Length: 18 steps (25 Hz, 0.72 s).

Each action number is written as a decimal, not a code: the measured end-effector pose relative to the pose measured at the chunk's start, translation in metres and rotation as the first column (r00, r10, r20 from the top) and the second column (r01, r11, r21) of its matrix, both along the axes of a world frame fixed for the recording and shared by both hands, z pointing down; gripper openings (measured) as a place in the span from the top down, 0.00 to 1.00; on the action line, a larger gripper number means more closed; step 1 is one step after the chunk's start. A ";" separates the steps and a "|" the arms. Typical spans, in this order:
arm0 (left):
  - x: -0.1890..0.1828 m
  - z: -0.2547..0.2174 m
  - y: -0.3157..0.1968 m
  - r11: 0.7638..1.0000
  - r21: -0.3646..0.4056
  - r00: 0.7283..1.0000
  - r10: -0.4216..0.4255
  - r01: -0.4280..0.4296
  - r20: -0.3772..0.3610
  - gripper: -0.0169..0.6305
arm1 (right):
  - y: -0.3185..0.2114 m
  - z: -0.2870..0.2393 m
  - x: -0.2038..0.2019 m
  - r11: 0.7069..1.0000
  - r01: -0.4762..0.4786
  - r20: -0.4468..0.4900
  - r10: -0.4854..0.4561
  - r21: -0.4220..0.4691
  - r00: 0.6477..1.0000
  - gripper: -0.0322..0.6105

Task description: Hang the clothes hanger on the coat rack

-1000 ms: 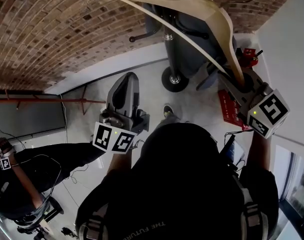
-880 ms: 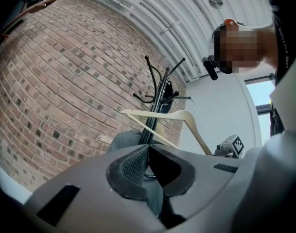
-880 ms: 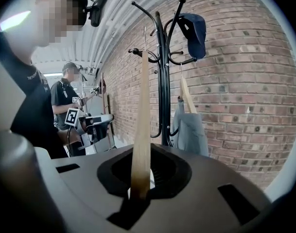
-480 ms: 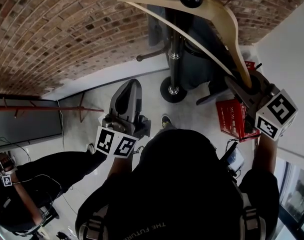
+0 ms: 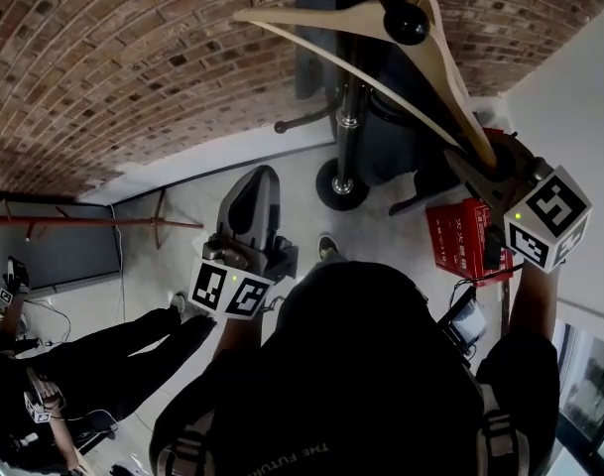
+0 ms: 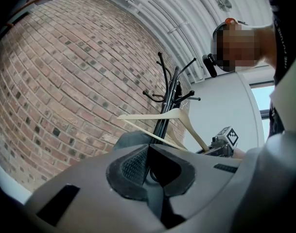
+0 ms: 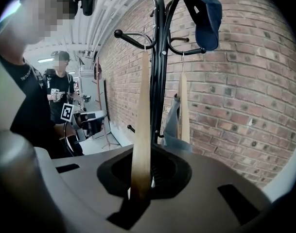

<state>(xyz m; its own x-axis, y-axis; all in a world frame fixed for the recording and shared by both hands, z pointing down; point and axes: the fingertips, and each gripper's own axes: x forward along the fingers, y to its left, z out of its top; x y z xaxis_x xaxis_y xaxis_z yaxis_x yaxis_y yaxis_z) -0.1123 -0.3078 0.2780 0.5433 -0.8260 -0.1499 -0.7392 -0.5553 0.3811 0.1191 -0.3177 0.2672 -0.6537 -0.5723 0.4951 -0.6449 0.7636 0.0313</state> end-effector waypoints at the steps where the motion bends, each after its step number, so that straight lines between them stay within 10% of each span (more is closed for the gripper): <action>1: -0.001 0.001 0.000 1.000 -0.001 1.000 0.000 0.000 -0.001 0.94 | -0.001 0.000 -0.001 1.000 0.000 -0.008 0.000 0.001 1.000 0.88; 18: -0.010 0.002 -0.006 1.000 -0.002 1.000 0.000 0.000 -0.015 0.94 | -0.008 0.012 -0.010 1.000 0.006 -0.083 -0.009 -0.031 0.996 0.88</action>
